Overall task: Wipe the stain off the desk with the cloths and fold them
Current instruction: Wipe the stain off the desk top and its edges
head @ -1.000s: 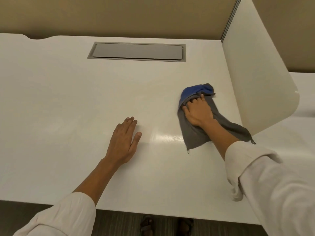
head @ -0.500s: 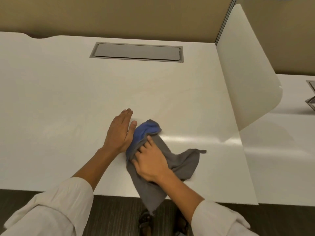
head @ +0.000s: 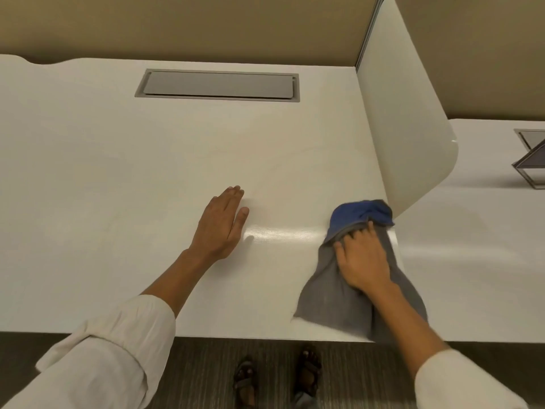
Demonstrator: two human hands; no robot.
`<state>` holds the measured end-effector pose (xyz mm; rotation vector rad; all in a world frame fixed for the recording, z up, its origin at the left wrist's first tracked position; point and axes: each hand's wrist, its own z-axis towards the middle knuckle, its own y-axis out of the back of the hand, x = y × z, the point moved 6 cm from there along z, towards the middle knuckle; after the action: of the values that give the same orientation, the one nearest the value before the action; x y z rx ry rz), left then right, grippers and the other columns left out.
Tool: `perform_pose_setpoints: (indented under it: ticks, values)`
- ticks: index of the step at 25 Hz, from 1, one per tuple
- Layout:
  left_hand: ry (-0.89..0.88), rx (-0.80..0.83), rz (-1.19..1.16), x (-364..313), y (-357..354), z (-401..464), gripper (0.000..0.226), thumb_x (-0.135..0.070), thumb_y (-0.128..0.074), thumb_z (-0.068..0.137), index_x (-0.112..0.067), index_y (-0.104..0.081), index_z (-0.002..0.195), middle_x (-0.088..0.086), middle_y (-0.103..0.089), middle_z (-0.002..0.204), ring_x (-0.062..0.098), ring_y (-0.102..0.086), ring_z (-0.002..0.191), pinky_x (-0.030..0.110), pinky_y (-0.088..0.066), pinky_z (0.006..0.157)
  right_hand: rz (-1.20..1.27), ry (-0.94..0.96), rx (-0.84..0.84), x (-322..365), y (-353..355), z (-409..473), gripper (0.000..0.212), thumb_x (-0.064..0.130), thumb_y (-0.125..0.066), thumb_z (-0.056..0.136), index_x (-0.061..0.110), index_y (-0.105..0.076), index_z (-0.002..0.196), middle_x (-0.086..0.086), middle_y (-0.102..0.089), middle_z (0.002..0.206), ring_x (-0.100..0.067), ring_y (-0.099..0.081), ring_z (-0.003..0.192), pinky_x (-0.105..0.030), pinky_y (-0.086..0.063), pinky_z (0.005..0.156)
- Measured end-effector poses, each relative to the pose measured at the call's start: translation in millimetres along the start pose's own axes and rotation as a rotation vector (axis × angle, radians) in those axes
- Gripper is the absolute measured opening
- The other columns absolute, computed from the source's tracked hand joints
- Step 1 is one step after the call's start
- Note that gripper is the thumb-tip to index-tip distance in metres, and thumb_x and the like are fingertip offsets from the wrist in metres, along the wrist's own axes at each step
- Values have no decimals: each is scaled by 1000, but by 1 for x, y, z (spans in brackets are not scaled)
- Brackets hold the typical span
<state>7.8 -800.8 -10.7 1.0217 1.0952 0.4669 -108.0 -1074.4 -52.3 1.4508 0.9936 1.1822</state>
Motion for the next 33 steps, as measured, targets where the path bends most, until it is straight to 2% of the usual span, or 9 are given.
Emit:
perform_pose_setpoints:
  ticks: [3, 6, 10, 15, 18, 21, 27, 30, 33]
  values:
    - [5, 6, -3, -3, -7, 3, 56, -36, -26, 100, -6, -39, 145, 10, -38, 153, 22, -30, 144, 38, -21, 118, 7, -3, 38, -25, 1, 65, 60, 36, -25, 92, -7, -66, 103, -28, -66, 108, -40, -58, 102, -52, -35, 108]
    - [14, 1, -6, 5, -10, 3, 55, -36, -27, 100, -7, -39, 146, 9, -38, 154, 21, -30, 144, 39, -22, 119, -26, 41, 17, -25, 6, 134, 43, 28, -40, 99, -4, -63, 116, -27, -62, 122, -40, -53, 115, -50, -27, 114]
    - [16, -5, -19, 15, -9, 0, 53, -34, -27, 101, -8, -39, 146, 7, -37, 154, 20, -29, 144, 31, -19, 118, -102, 132, 38, 31, 5, 187, 44, 30, -35, 101, 0, -65, 113, -24, -65, 117, -39, -55, 112, -53, -20, 118]
    - [27, -17, -73, 23, 4, 0, 53, -30, -26, 100, -6, -38, 146, 10, -38, 153, 22, -32, 143, 36, -22, 119, -74, 404, 12, 158, -19, 127, 42, 30, -37, 99, 3, -64, 117, -19, -68, 114, -36, -57, 109, -52, -26, 113]
    - [22, 2, -124, 16, 10, -1, 56, -30, -25, 98, -4, -36, 146, 13, -37, 154, 25, -32, 143, 39, -22, 119, 61, 498, -21, 196, -33, 54, 37, 29, -44, 98, 5, -68, 113, -15, -71, 107, -35, -57, 110, -51, -21, 117]
    - [-45, 31, -95, -4, 5, -1, 52, -24, -29, 99, -1, -39, 144, 15, -39, 152, 28, -33, 142, 39, -22, 119, 109, 440, -74, 191, -38, -9, 37, 31, -44, 96, 8, -69, 111, -11, -73, 103, -31, -58, 109, -51, -21, 119]
    - [-195, 133, -100, -70, -30, 1, 45, -19, -32, 104, -3, -38, 145, 13, -38, 153, 26, -31, 143, 39, -22, 119, 39, 141, -127, 103, -27, -82, 46, 37, -37, 95, 12, -62, 123, -11, -68, 123, -26, -58, 117, -44, -20, 118]
    - [-231, 171, -123, -100, -44, 2, 53, -31, -25, 101, -6, -36, 147, 10, -36, 154, 23, -30, 144, 37, -20, 120, -18, -61, -108, 33, -12, -89, 44, 36, -40, 95, 9, -64, 121, -14, -66, 124, -29, -58, 118, -48, -25, 118]
    - [-264, 184, -126, -120, -54, -7, 55, -33, -23, 100, -6, -36, 147, 9, -36, 155, 22, -29, 145, 37, -20, 120, 24, -183, -133, -16, -2, -93, 34, 28, -44, 96, 6, -66, 110, -15, -69, 113, -30, -61, 107, -47, -37, 112]
